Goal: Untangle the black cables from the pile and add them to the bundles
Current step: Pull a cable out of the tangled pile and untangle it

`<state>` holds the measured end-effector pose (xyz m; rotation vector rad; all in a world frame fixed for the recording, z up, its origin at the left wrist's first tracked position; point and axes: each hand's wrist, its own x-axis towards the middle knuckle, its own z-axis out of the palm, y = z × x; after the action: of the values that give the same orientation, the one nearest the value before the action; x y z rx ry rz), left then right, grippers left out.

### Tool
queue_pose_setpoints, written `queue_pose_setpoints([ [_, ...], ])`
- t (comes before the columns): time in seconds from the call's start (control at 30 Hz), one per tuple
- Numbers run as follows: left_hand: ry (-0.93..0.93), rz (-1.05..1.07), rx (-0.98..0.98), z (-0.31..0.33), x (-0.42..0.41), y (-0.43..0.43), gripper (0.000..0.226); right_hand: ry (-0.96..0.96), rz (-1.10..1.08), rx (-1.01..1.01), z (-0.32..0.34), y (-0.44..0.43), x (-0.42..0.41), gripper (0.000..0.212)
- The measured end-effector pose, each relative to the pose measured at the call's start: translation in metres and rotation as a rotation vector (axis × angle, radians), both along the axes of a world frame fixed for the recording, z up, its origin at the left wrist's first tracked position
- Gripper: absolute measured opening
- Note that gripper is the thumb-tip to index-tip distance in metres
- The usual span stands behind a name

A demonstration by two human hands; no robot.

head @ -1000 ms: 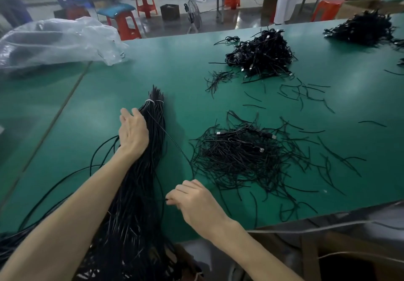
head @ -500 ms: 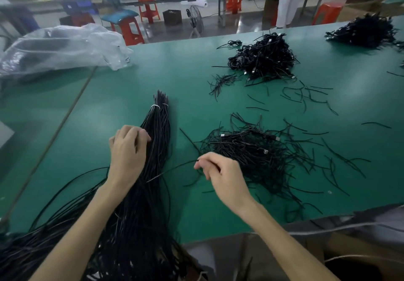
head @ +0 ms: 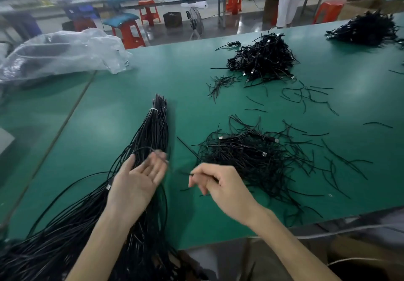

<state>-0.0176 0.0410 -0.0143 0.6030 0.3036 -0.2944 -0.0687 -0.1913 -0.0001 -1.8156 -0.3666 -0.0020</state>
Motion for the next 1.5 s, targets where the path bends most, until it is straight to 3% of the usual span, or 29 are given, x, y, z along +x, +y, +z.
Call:
queue_pose_setpoints([
  [0.03,0.033,0.094,-0.148,0.006,0.007,0.002,0.034,0.030,0.038,-0.026,-0.007,-0.004,-0.004,0.025],
  [0.1,0.027,0.172,-0.245,0.017,0.020,0.001,0.022,0.086,0.067,-0.044,-0.019,-0.015,-0.012,0.025],
  [0.3,-0.038,0.100,-0.187,0.037,0.034,-0.014,0.028,0.180,-0.047,-0.067,-0.038,-0.056,-0.028,0.029],
  [0.43,0.012,0.147,-0.187,0.040,0.036,-0.020,0.011,0.212,-0.062,-0.120,-0.046,-0.071,-0.039,0.028],
  [0.63,-0.043,0.106,-0.242,0.042,0.028,-0.012,0.021,0.258,-0.086,-0.204,-0.051,-0.090,-0.045,0.026],
  [0.77,-0.230,-0.034,-0.094,0.046,0.019,-0.021,0.030,0.363,0.045,-0.309,-0.041,-0.090,-0.037,0.004],
  [0.97,-0.482,-0.235,0.118,0.049,-0.007,-0.066,0.033,0.329,0.314,-0.259,-0.015,-0.036,-0.033,0.066],
  [1.17,-0.470,-0.274,0.102,0.044,-0.019,-0.071,0.030,0.333,0.199,0.074,-0.015,-0.002,-0.038,0.025],
  [1.3,-0.379,-0.266,-0.045,0.040,-0.019,-0.052,0.018,0.353,0.168,0.166,-0.023,-0.001,-0.038,0.033],
  [1.5,-0.443,-0.455,-0.106,0.034,-0.025,-0.035,0.046,0.455,0.217,0.139,-0.032,-0.007,-0.028,0.036],
])
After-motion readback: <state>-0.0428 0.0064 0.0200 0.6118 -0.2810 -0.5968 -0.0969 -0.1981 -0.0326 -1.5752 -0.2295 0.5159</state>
